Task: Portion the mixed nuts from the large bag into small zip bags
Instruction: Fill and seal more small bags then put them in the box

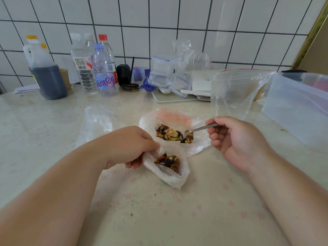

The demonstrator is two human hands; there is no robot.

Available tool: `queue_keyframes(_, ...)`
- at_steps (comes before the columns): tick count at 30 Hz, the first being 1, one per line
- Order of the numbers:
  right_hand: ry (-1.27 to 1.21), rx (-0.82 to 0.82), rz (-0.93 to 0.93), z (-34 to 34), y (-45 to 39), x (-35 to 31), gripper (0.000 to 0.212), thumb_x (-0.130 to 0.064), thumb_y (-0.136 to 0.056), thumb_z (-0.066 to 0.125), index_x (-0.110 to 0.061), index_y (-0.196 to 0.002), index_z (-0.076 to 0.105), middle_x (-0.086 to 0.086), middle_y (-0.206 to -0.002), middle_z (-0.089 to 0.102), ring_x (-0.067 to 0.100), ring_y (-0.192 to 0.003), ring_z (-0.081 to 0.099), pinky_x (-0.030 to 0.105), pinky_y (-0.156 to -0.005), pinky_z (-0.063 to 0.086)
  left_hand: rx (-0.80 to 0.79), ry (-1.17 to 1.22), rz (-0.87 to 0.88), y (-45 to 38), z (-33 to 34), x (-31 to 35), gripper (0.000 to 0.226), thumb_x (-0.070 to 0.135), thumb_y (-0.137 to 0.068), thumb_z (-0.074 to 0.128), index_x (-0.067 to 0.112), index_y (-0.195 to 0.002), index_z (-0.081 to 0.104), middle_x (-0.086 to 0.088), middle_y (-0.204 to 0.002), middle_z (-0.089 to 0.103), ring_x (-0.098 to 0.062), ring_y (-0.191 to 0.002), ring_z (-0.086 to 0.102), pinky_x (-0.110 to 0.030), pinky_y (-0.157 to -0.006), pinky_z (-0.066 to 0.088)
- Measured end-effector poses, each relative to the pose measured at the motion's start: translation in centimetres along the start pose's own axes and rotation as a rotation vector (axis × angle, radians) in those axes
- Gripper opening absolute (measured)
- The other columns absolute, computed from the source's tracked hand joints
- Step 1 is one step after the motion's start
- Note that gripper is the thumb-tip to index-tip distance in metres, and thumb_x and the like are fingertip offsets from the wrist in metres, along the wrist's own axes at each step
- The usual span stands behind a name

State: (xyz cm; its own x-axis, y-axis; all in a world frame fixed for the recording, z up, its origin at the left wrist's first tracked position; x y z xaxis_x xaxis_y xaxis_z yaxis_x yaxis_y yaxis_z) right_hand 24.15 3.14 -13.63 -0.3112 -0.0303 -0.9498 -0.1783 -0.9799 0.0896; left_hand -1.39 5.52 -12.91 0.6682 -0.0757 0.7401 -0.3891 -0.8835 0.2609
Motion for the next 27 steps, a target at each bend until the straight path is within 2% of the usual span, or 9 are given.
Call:
queue_keyframes(5,0.144,-0.166,-0.163,0.9,1.3,-0.4,0.034,-0.016,-0.098,0.056,-0.01,-0.071,0.076,0.009,-0.061,0.062,0.014,-0.05,0.052,0.022,-0.043,0.041,-0.006,0.026,0.013,0.0,0.0,0.0,0.038,0.034,-0.101,0.061,0.007,-0.078,0.076,-0.011,-0.058,0.06,-0.018,-0.048,0.049,-0.021,-0.046,0.042)
queue_keyframes(9,0.39,-0.345,-0.405,1.5,2.8,-0.6,0.028,-0.041,-0.086,0.063,-0.017,-0.081,0.078,0.005,-0.07,0.068,0.015,-0.059,0.058,0.023,-0.053,0.047,-0.001,-0.014,0.015,0.1,-0.1,0.3,0.044,0.037,-0.103,0.059,0.017,-0.065,0.072,-0.009,-0.056,0.06,-0.019,-0.05,0.048,-0.02,-0.048,0.043)
queue_keyframes(13,0.549,-0.486,-0.492,2.1,3.5,-0.4,0.028,-0.037,-0.089,0.059,-0.016,-0.088,0.076,0.002,-0.078,0.068,0.016,-0.068,0.063,0.029,-0.064,0.051,0.007,-0.034,0.035,0.2,0.0,0.3,0.045,0.036,-0.104,0.057,0.022,-0.064,0.071,-0.005,-0.053,0.058,-0.014,-0.046,0.046,-0.017,-0.047,0.042)
queue_keyframes(16,0.514,-0.48,-0.483,1.8,3.6,-0.9,0.031,-0.039,-0.087,0.06,-0.013,-0.084,0.076,0.007,-0.077,0.068,0.019,-0.069,0.062,0.03,-0.065,0.05,0.023,0.018,0.058,0.2,0.0,0.4,0.037,0.032,-0.104,0.057,0.02,-0.076,0.076,-0.004,-0.058,0.059,-0.013,-0.043,0.045,-0.019,-0.043,0.04)
queue_keyframes(19,0.495,-0.455,-0.487,1.4,3.6,-1.3,0.027,-0.036,-0.087,0.061,-0.015,-0.079,0.076,0.014,-0.077,0.067,0.021,-0.067,0.061,0.032,-0.063,0.047,0.059,0.06,0.082,0.2,0.0,0.4,0.034,0.031,-0.104,0.058,0.02,-0.077,0.076,0.004,-0.057,0.057,-0.01,-0.041,0.046,-0.019,-0.042,0.04)
queue_keyframes(23,0.529,-0.407,-0.496,1.4,3.7,-1.1,0.021,-0.028,-0.088,0.061,-0.021,-0.076,0.077,0.009,-0.071,0.068,0.018,-0.065,0.06,0.027,-0.061,0.047,0.083,0.057,0.078,0.2,0.3,0.7,0.03,0.04,-0.1,0.062,0.019,-0.082,0.075,0.001,-0.059,0.063,-0.01,-0.041,0.051,-0.02,-0.043,0.044)
queue_keyframes(27,0.529,-0.332,-0.535,1.2,3.7,-1.2,0.023,-0.029,-0.089,0.059,-0.019,-0.078,0.076,0.006,-0.067,0.067,0.013,-0.062,0.058,0.023,-0.058,0.046,-0.024,0.031,-0.02,0.8,-0.5,0.8,0.048,0.057,-0.094,0.061,0.012,-0.084,0.076,-0.007,-0.068,0.075,-0.013,-0.043,0.052,-0.021,-0.041,0.042)
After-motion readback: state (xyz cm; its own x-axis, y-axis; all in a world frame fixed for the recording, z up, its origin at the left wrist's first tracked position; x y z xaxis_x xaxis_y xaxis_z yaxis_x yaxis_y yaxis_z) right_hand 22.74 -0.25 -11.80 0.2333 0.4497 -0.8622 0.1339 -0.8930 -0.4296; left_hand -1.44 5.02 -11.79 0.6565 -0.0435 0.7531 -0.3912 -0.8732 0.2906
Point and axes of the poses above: each hand's wrist, its own y-axis away from the middle knuckle, its own z-axis out of the palm, x = y × z, the point moved 2 cm from there along -y, towards the middle knuckle
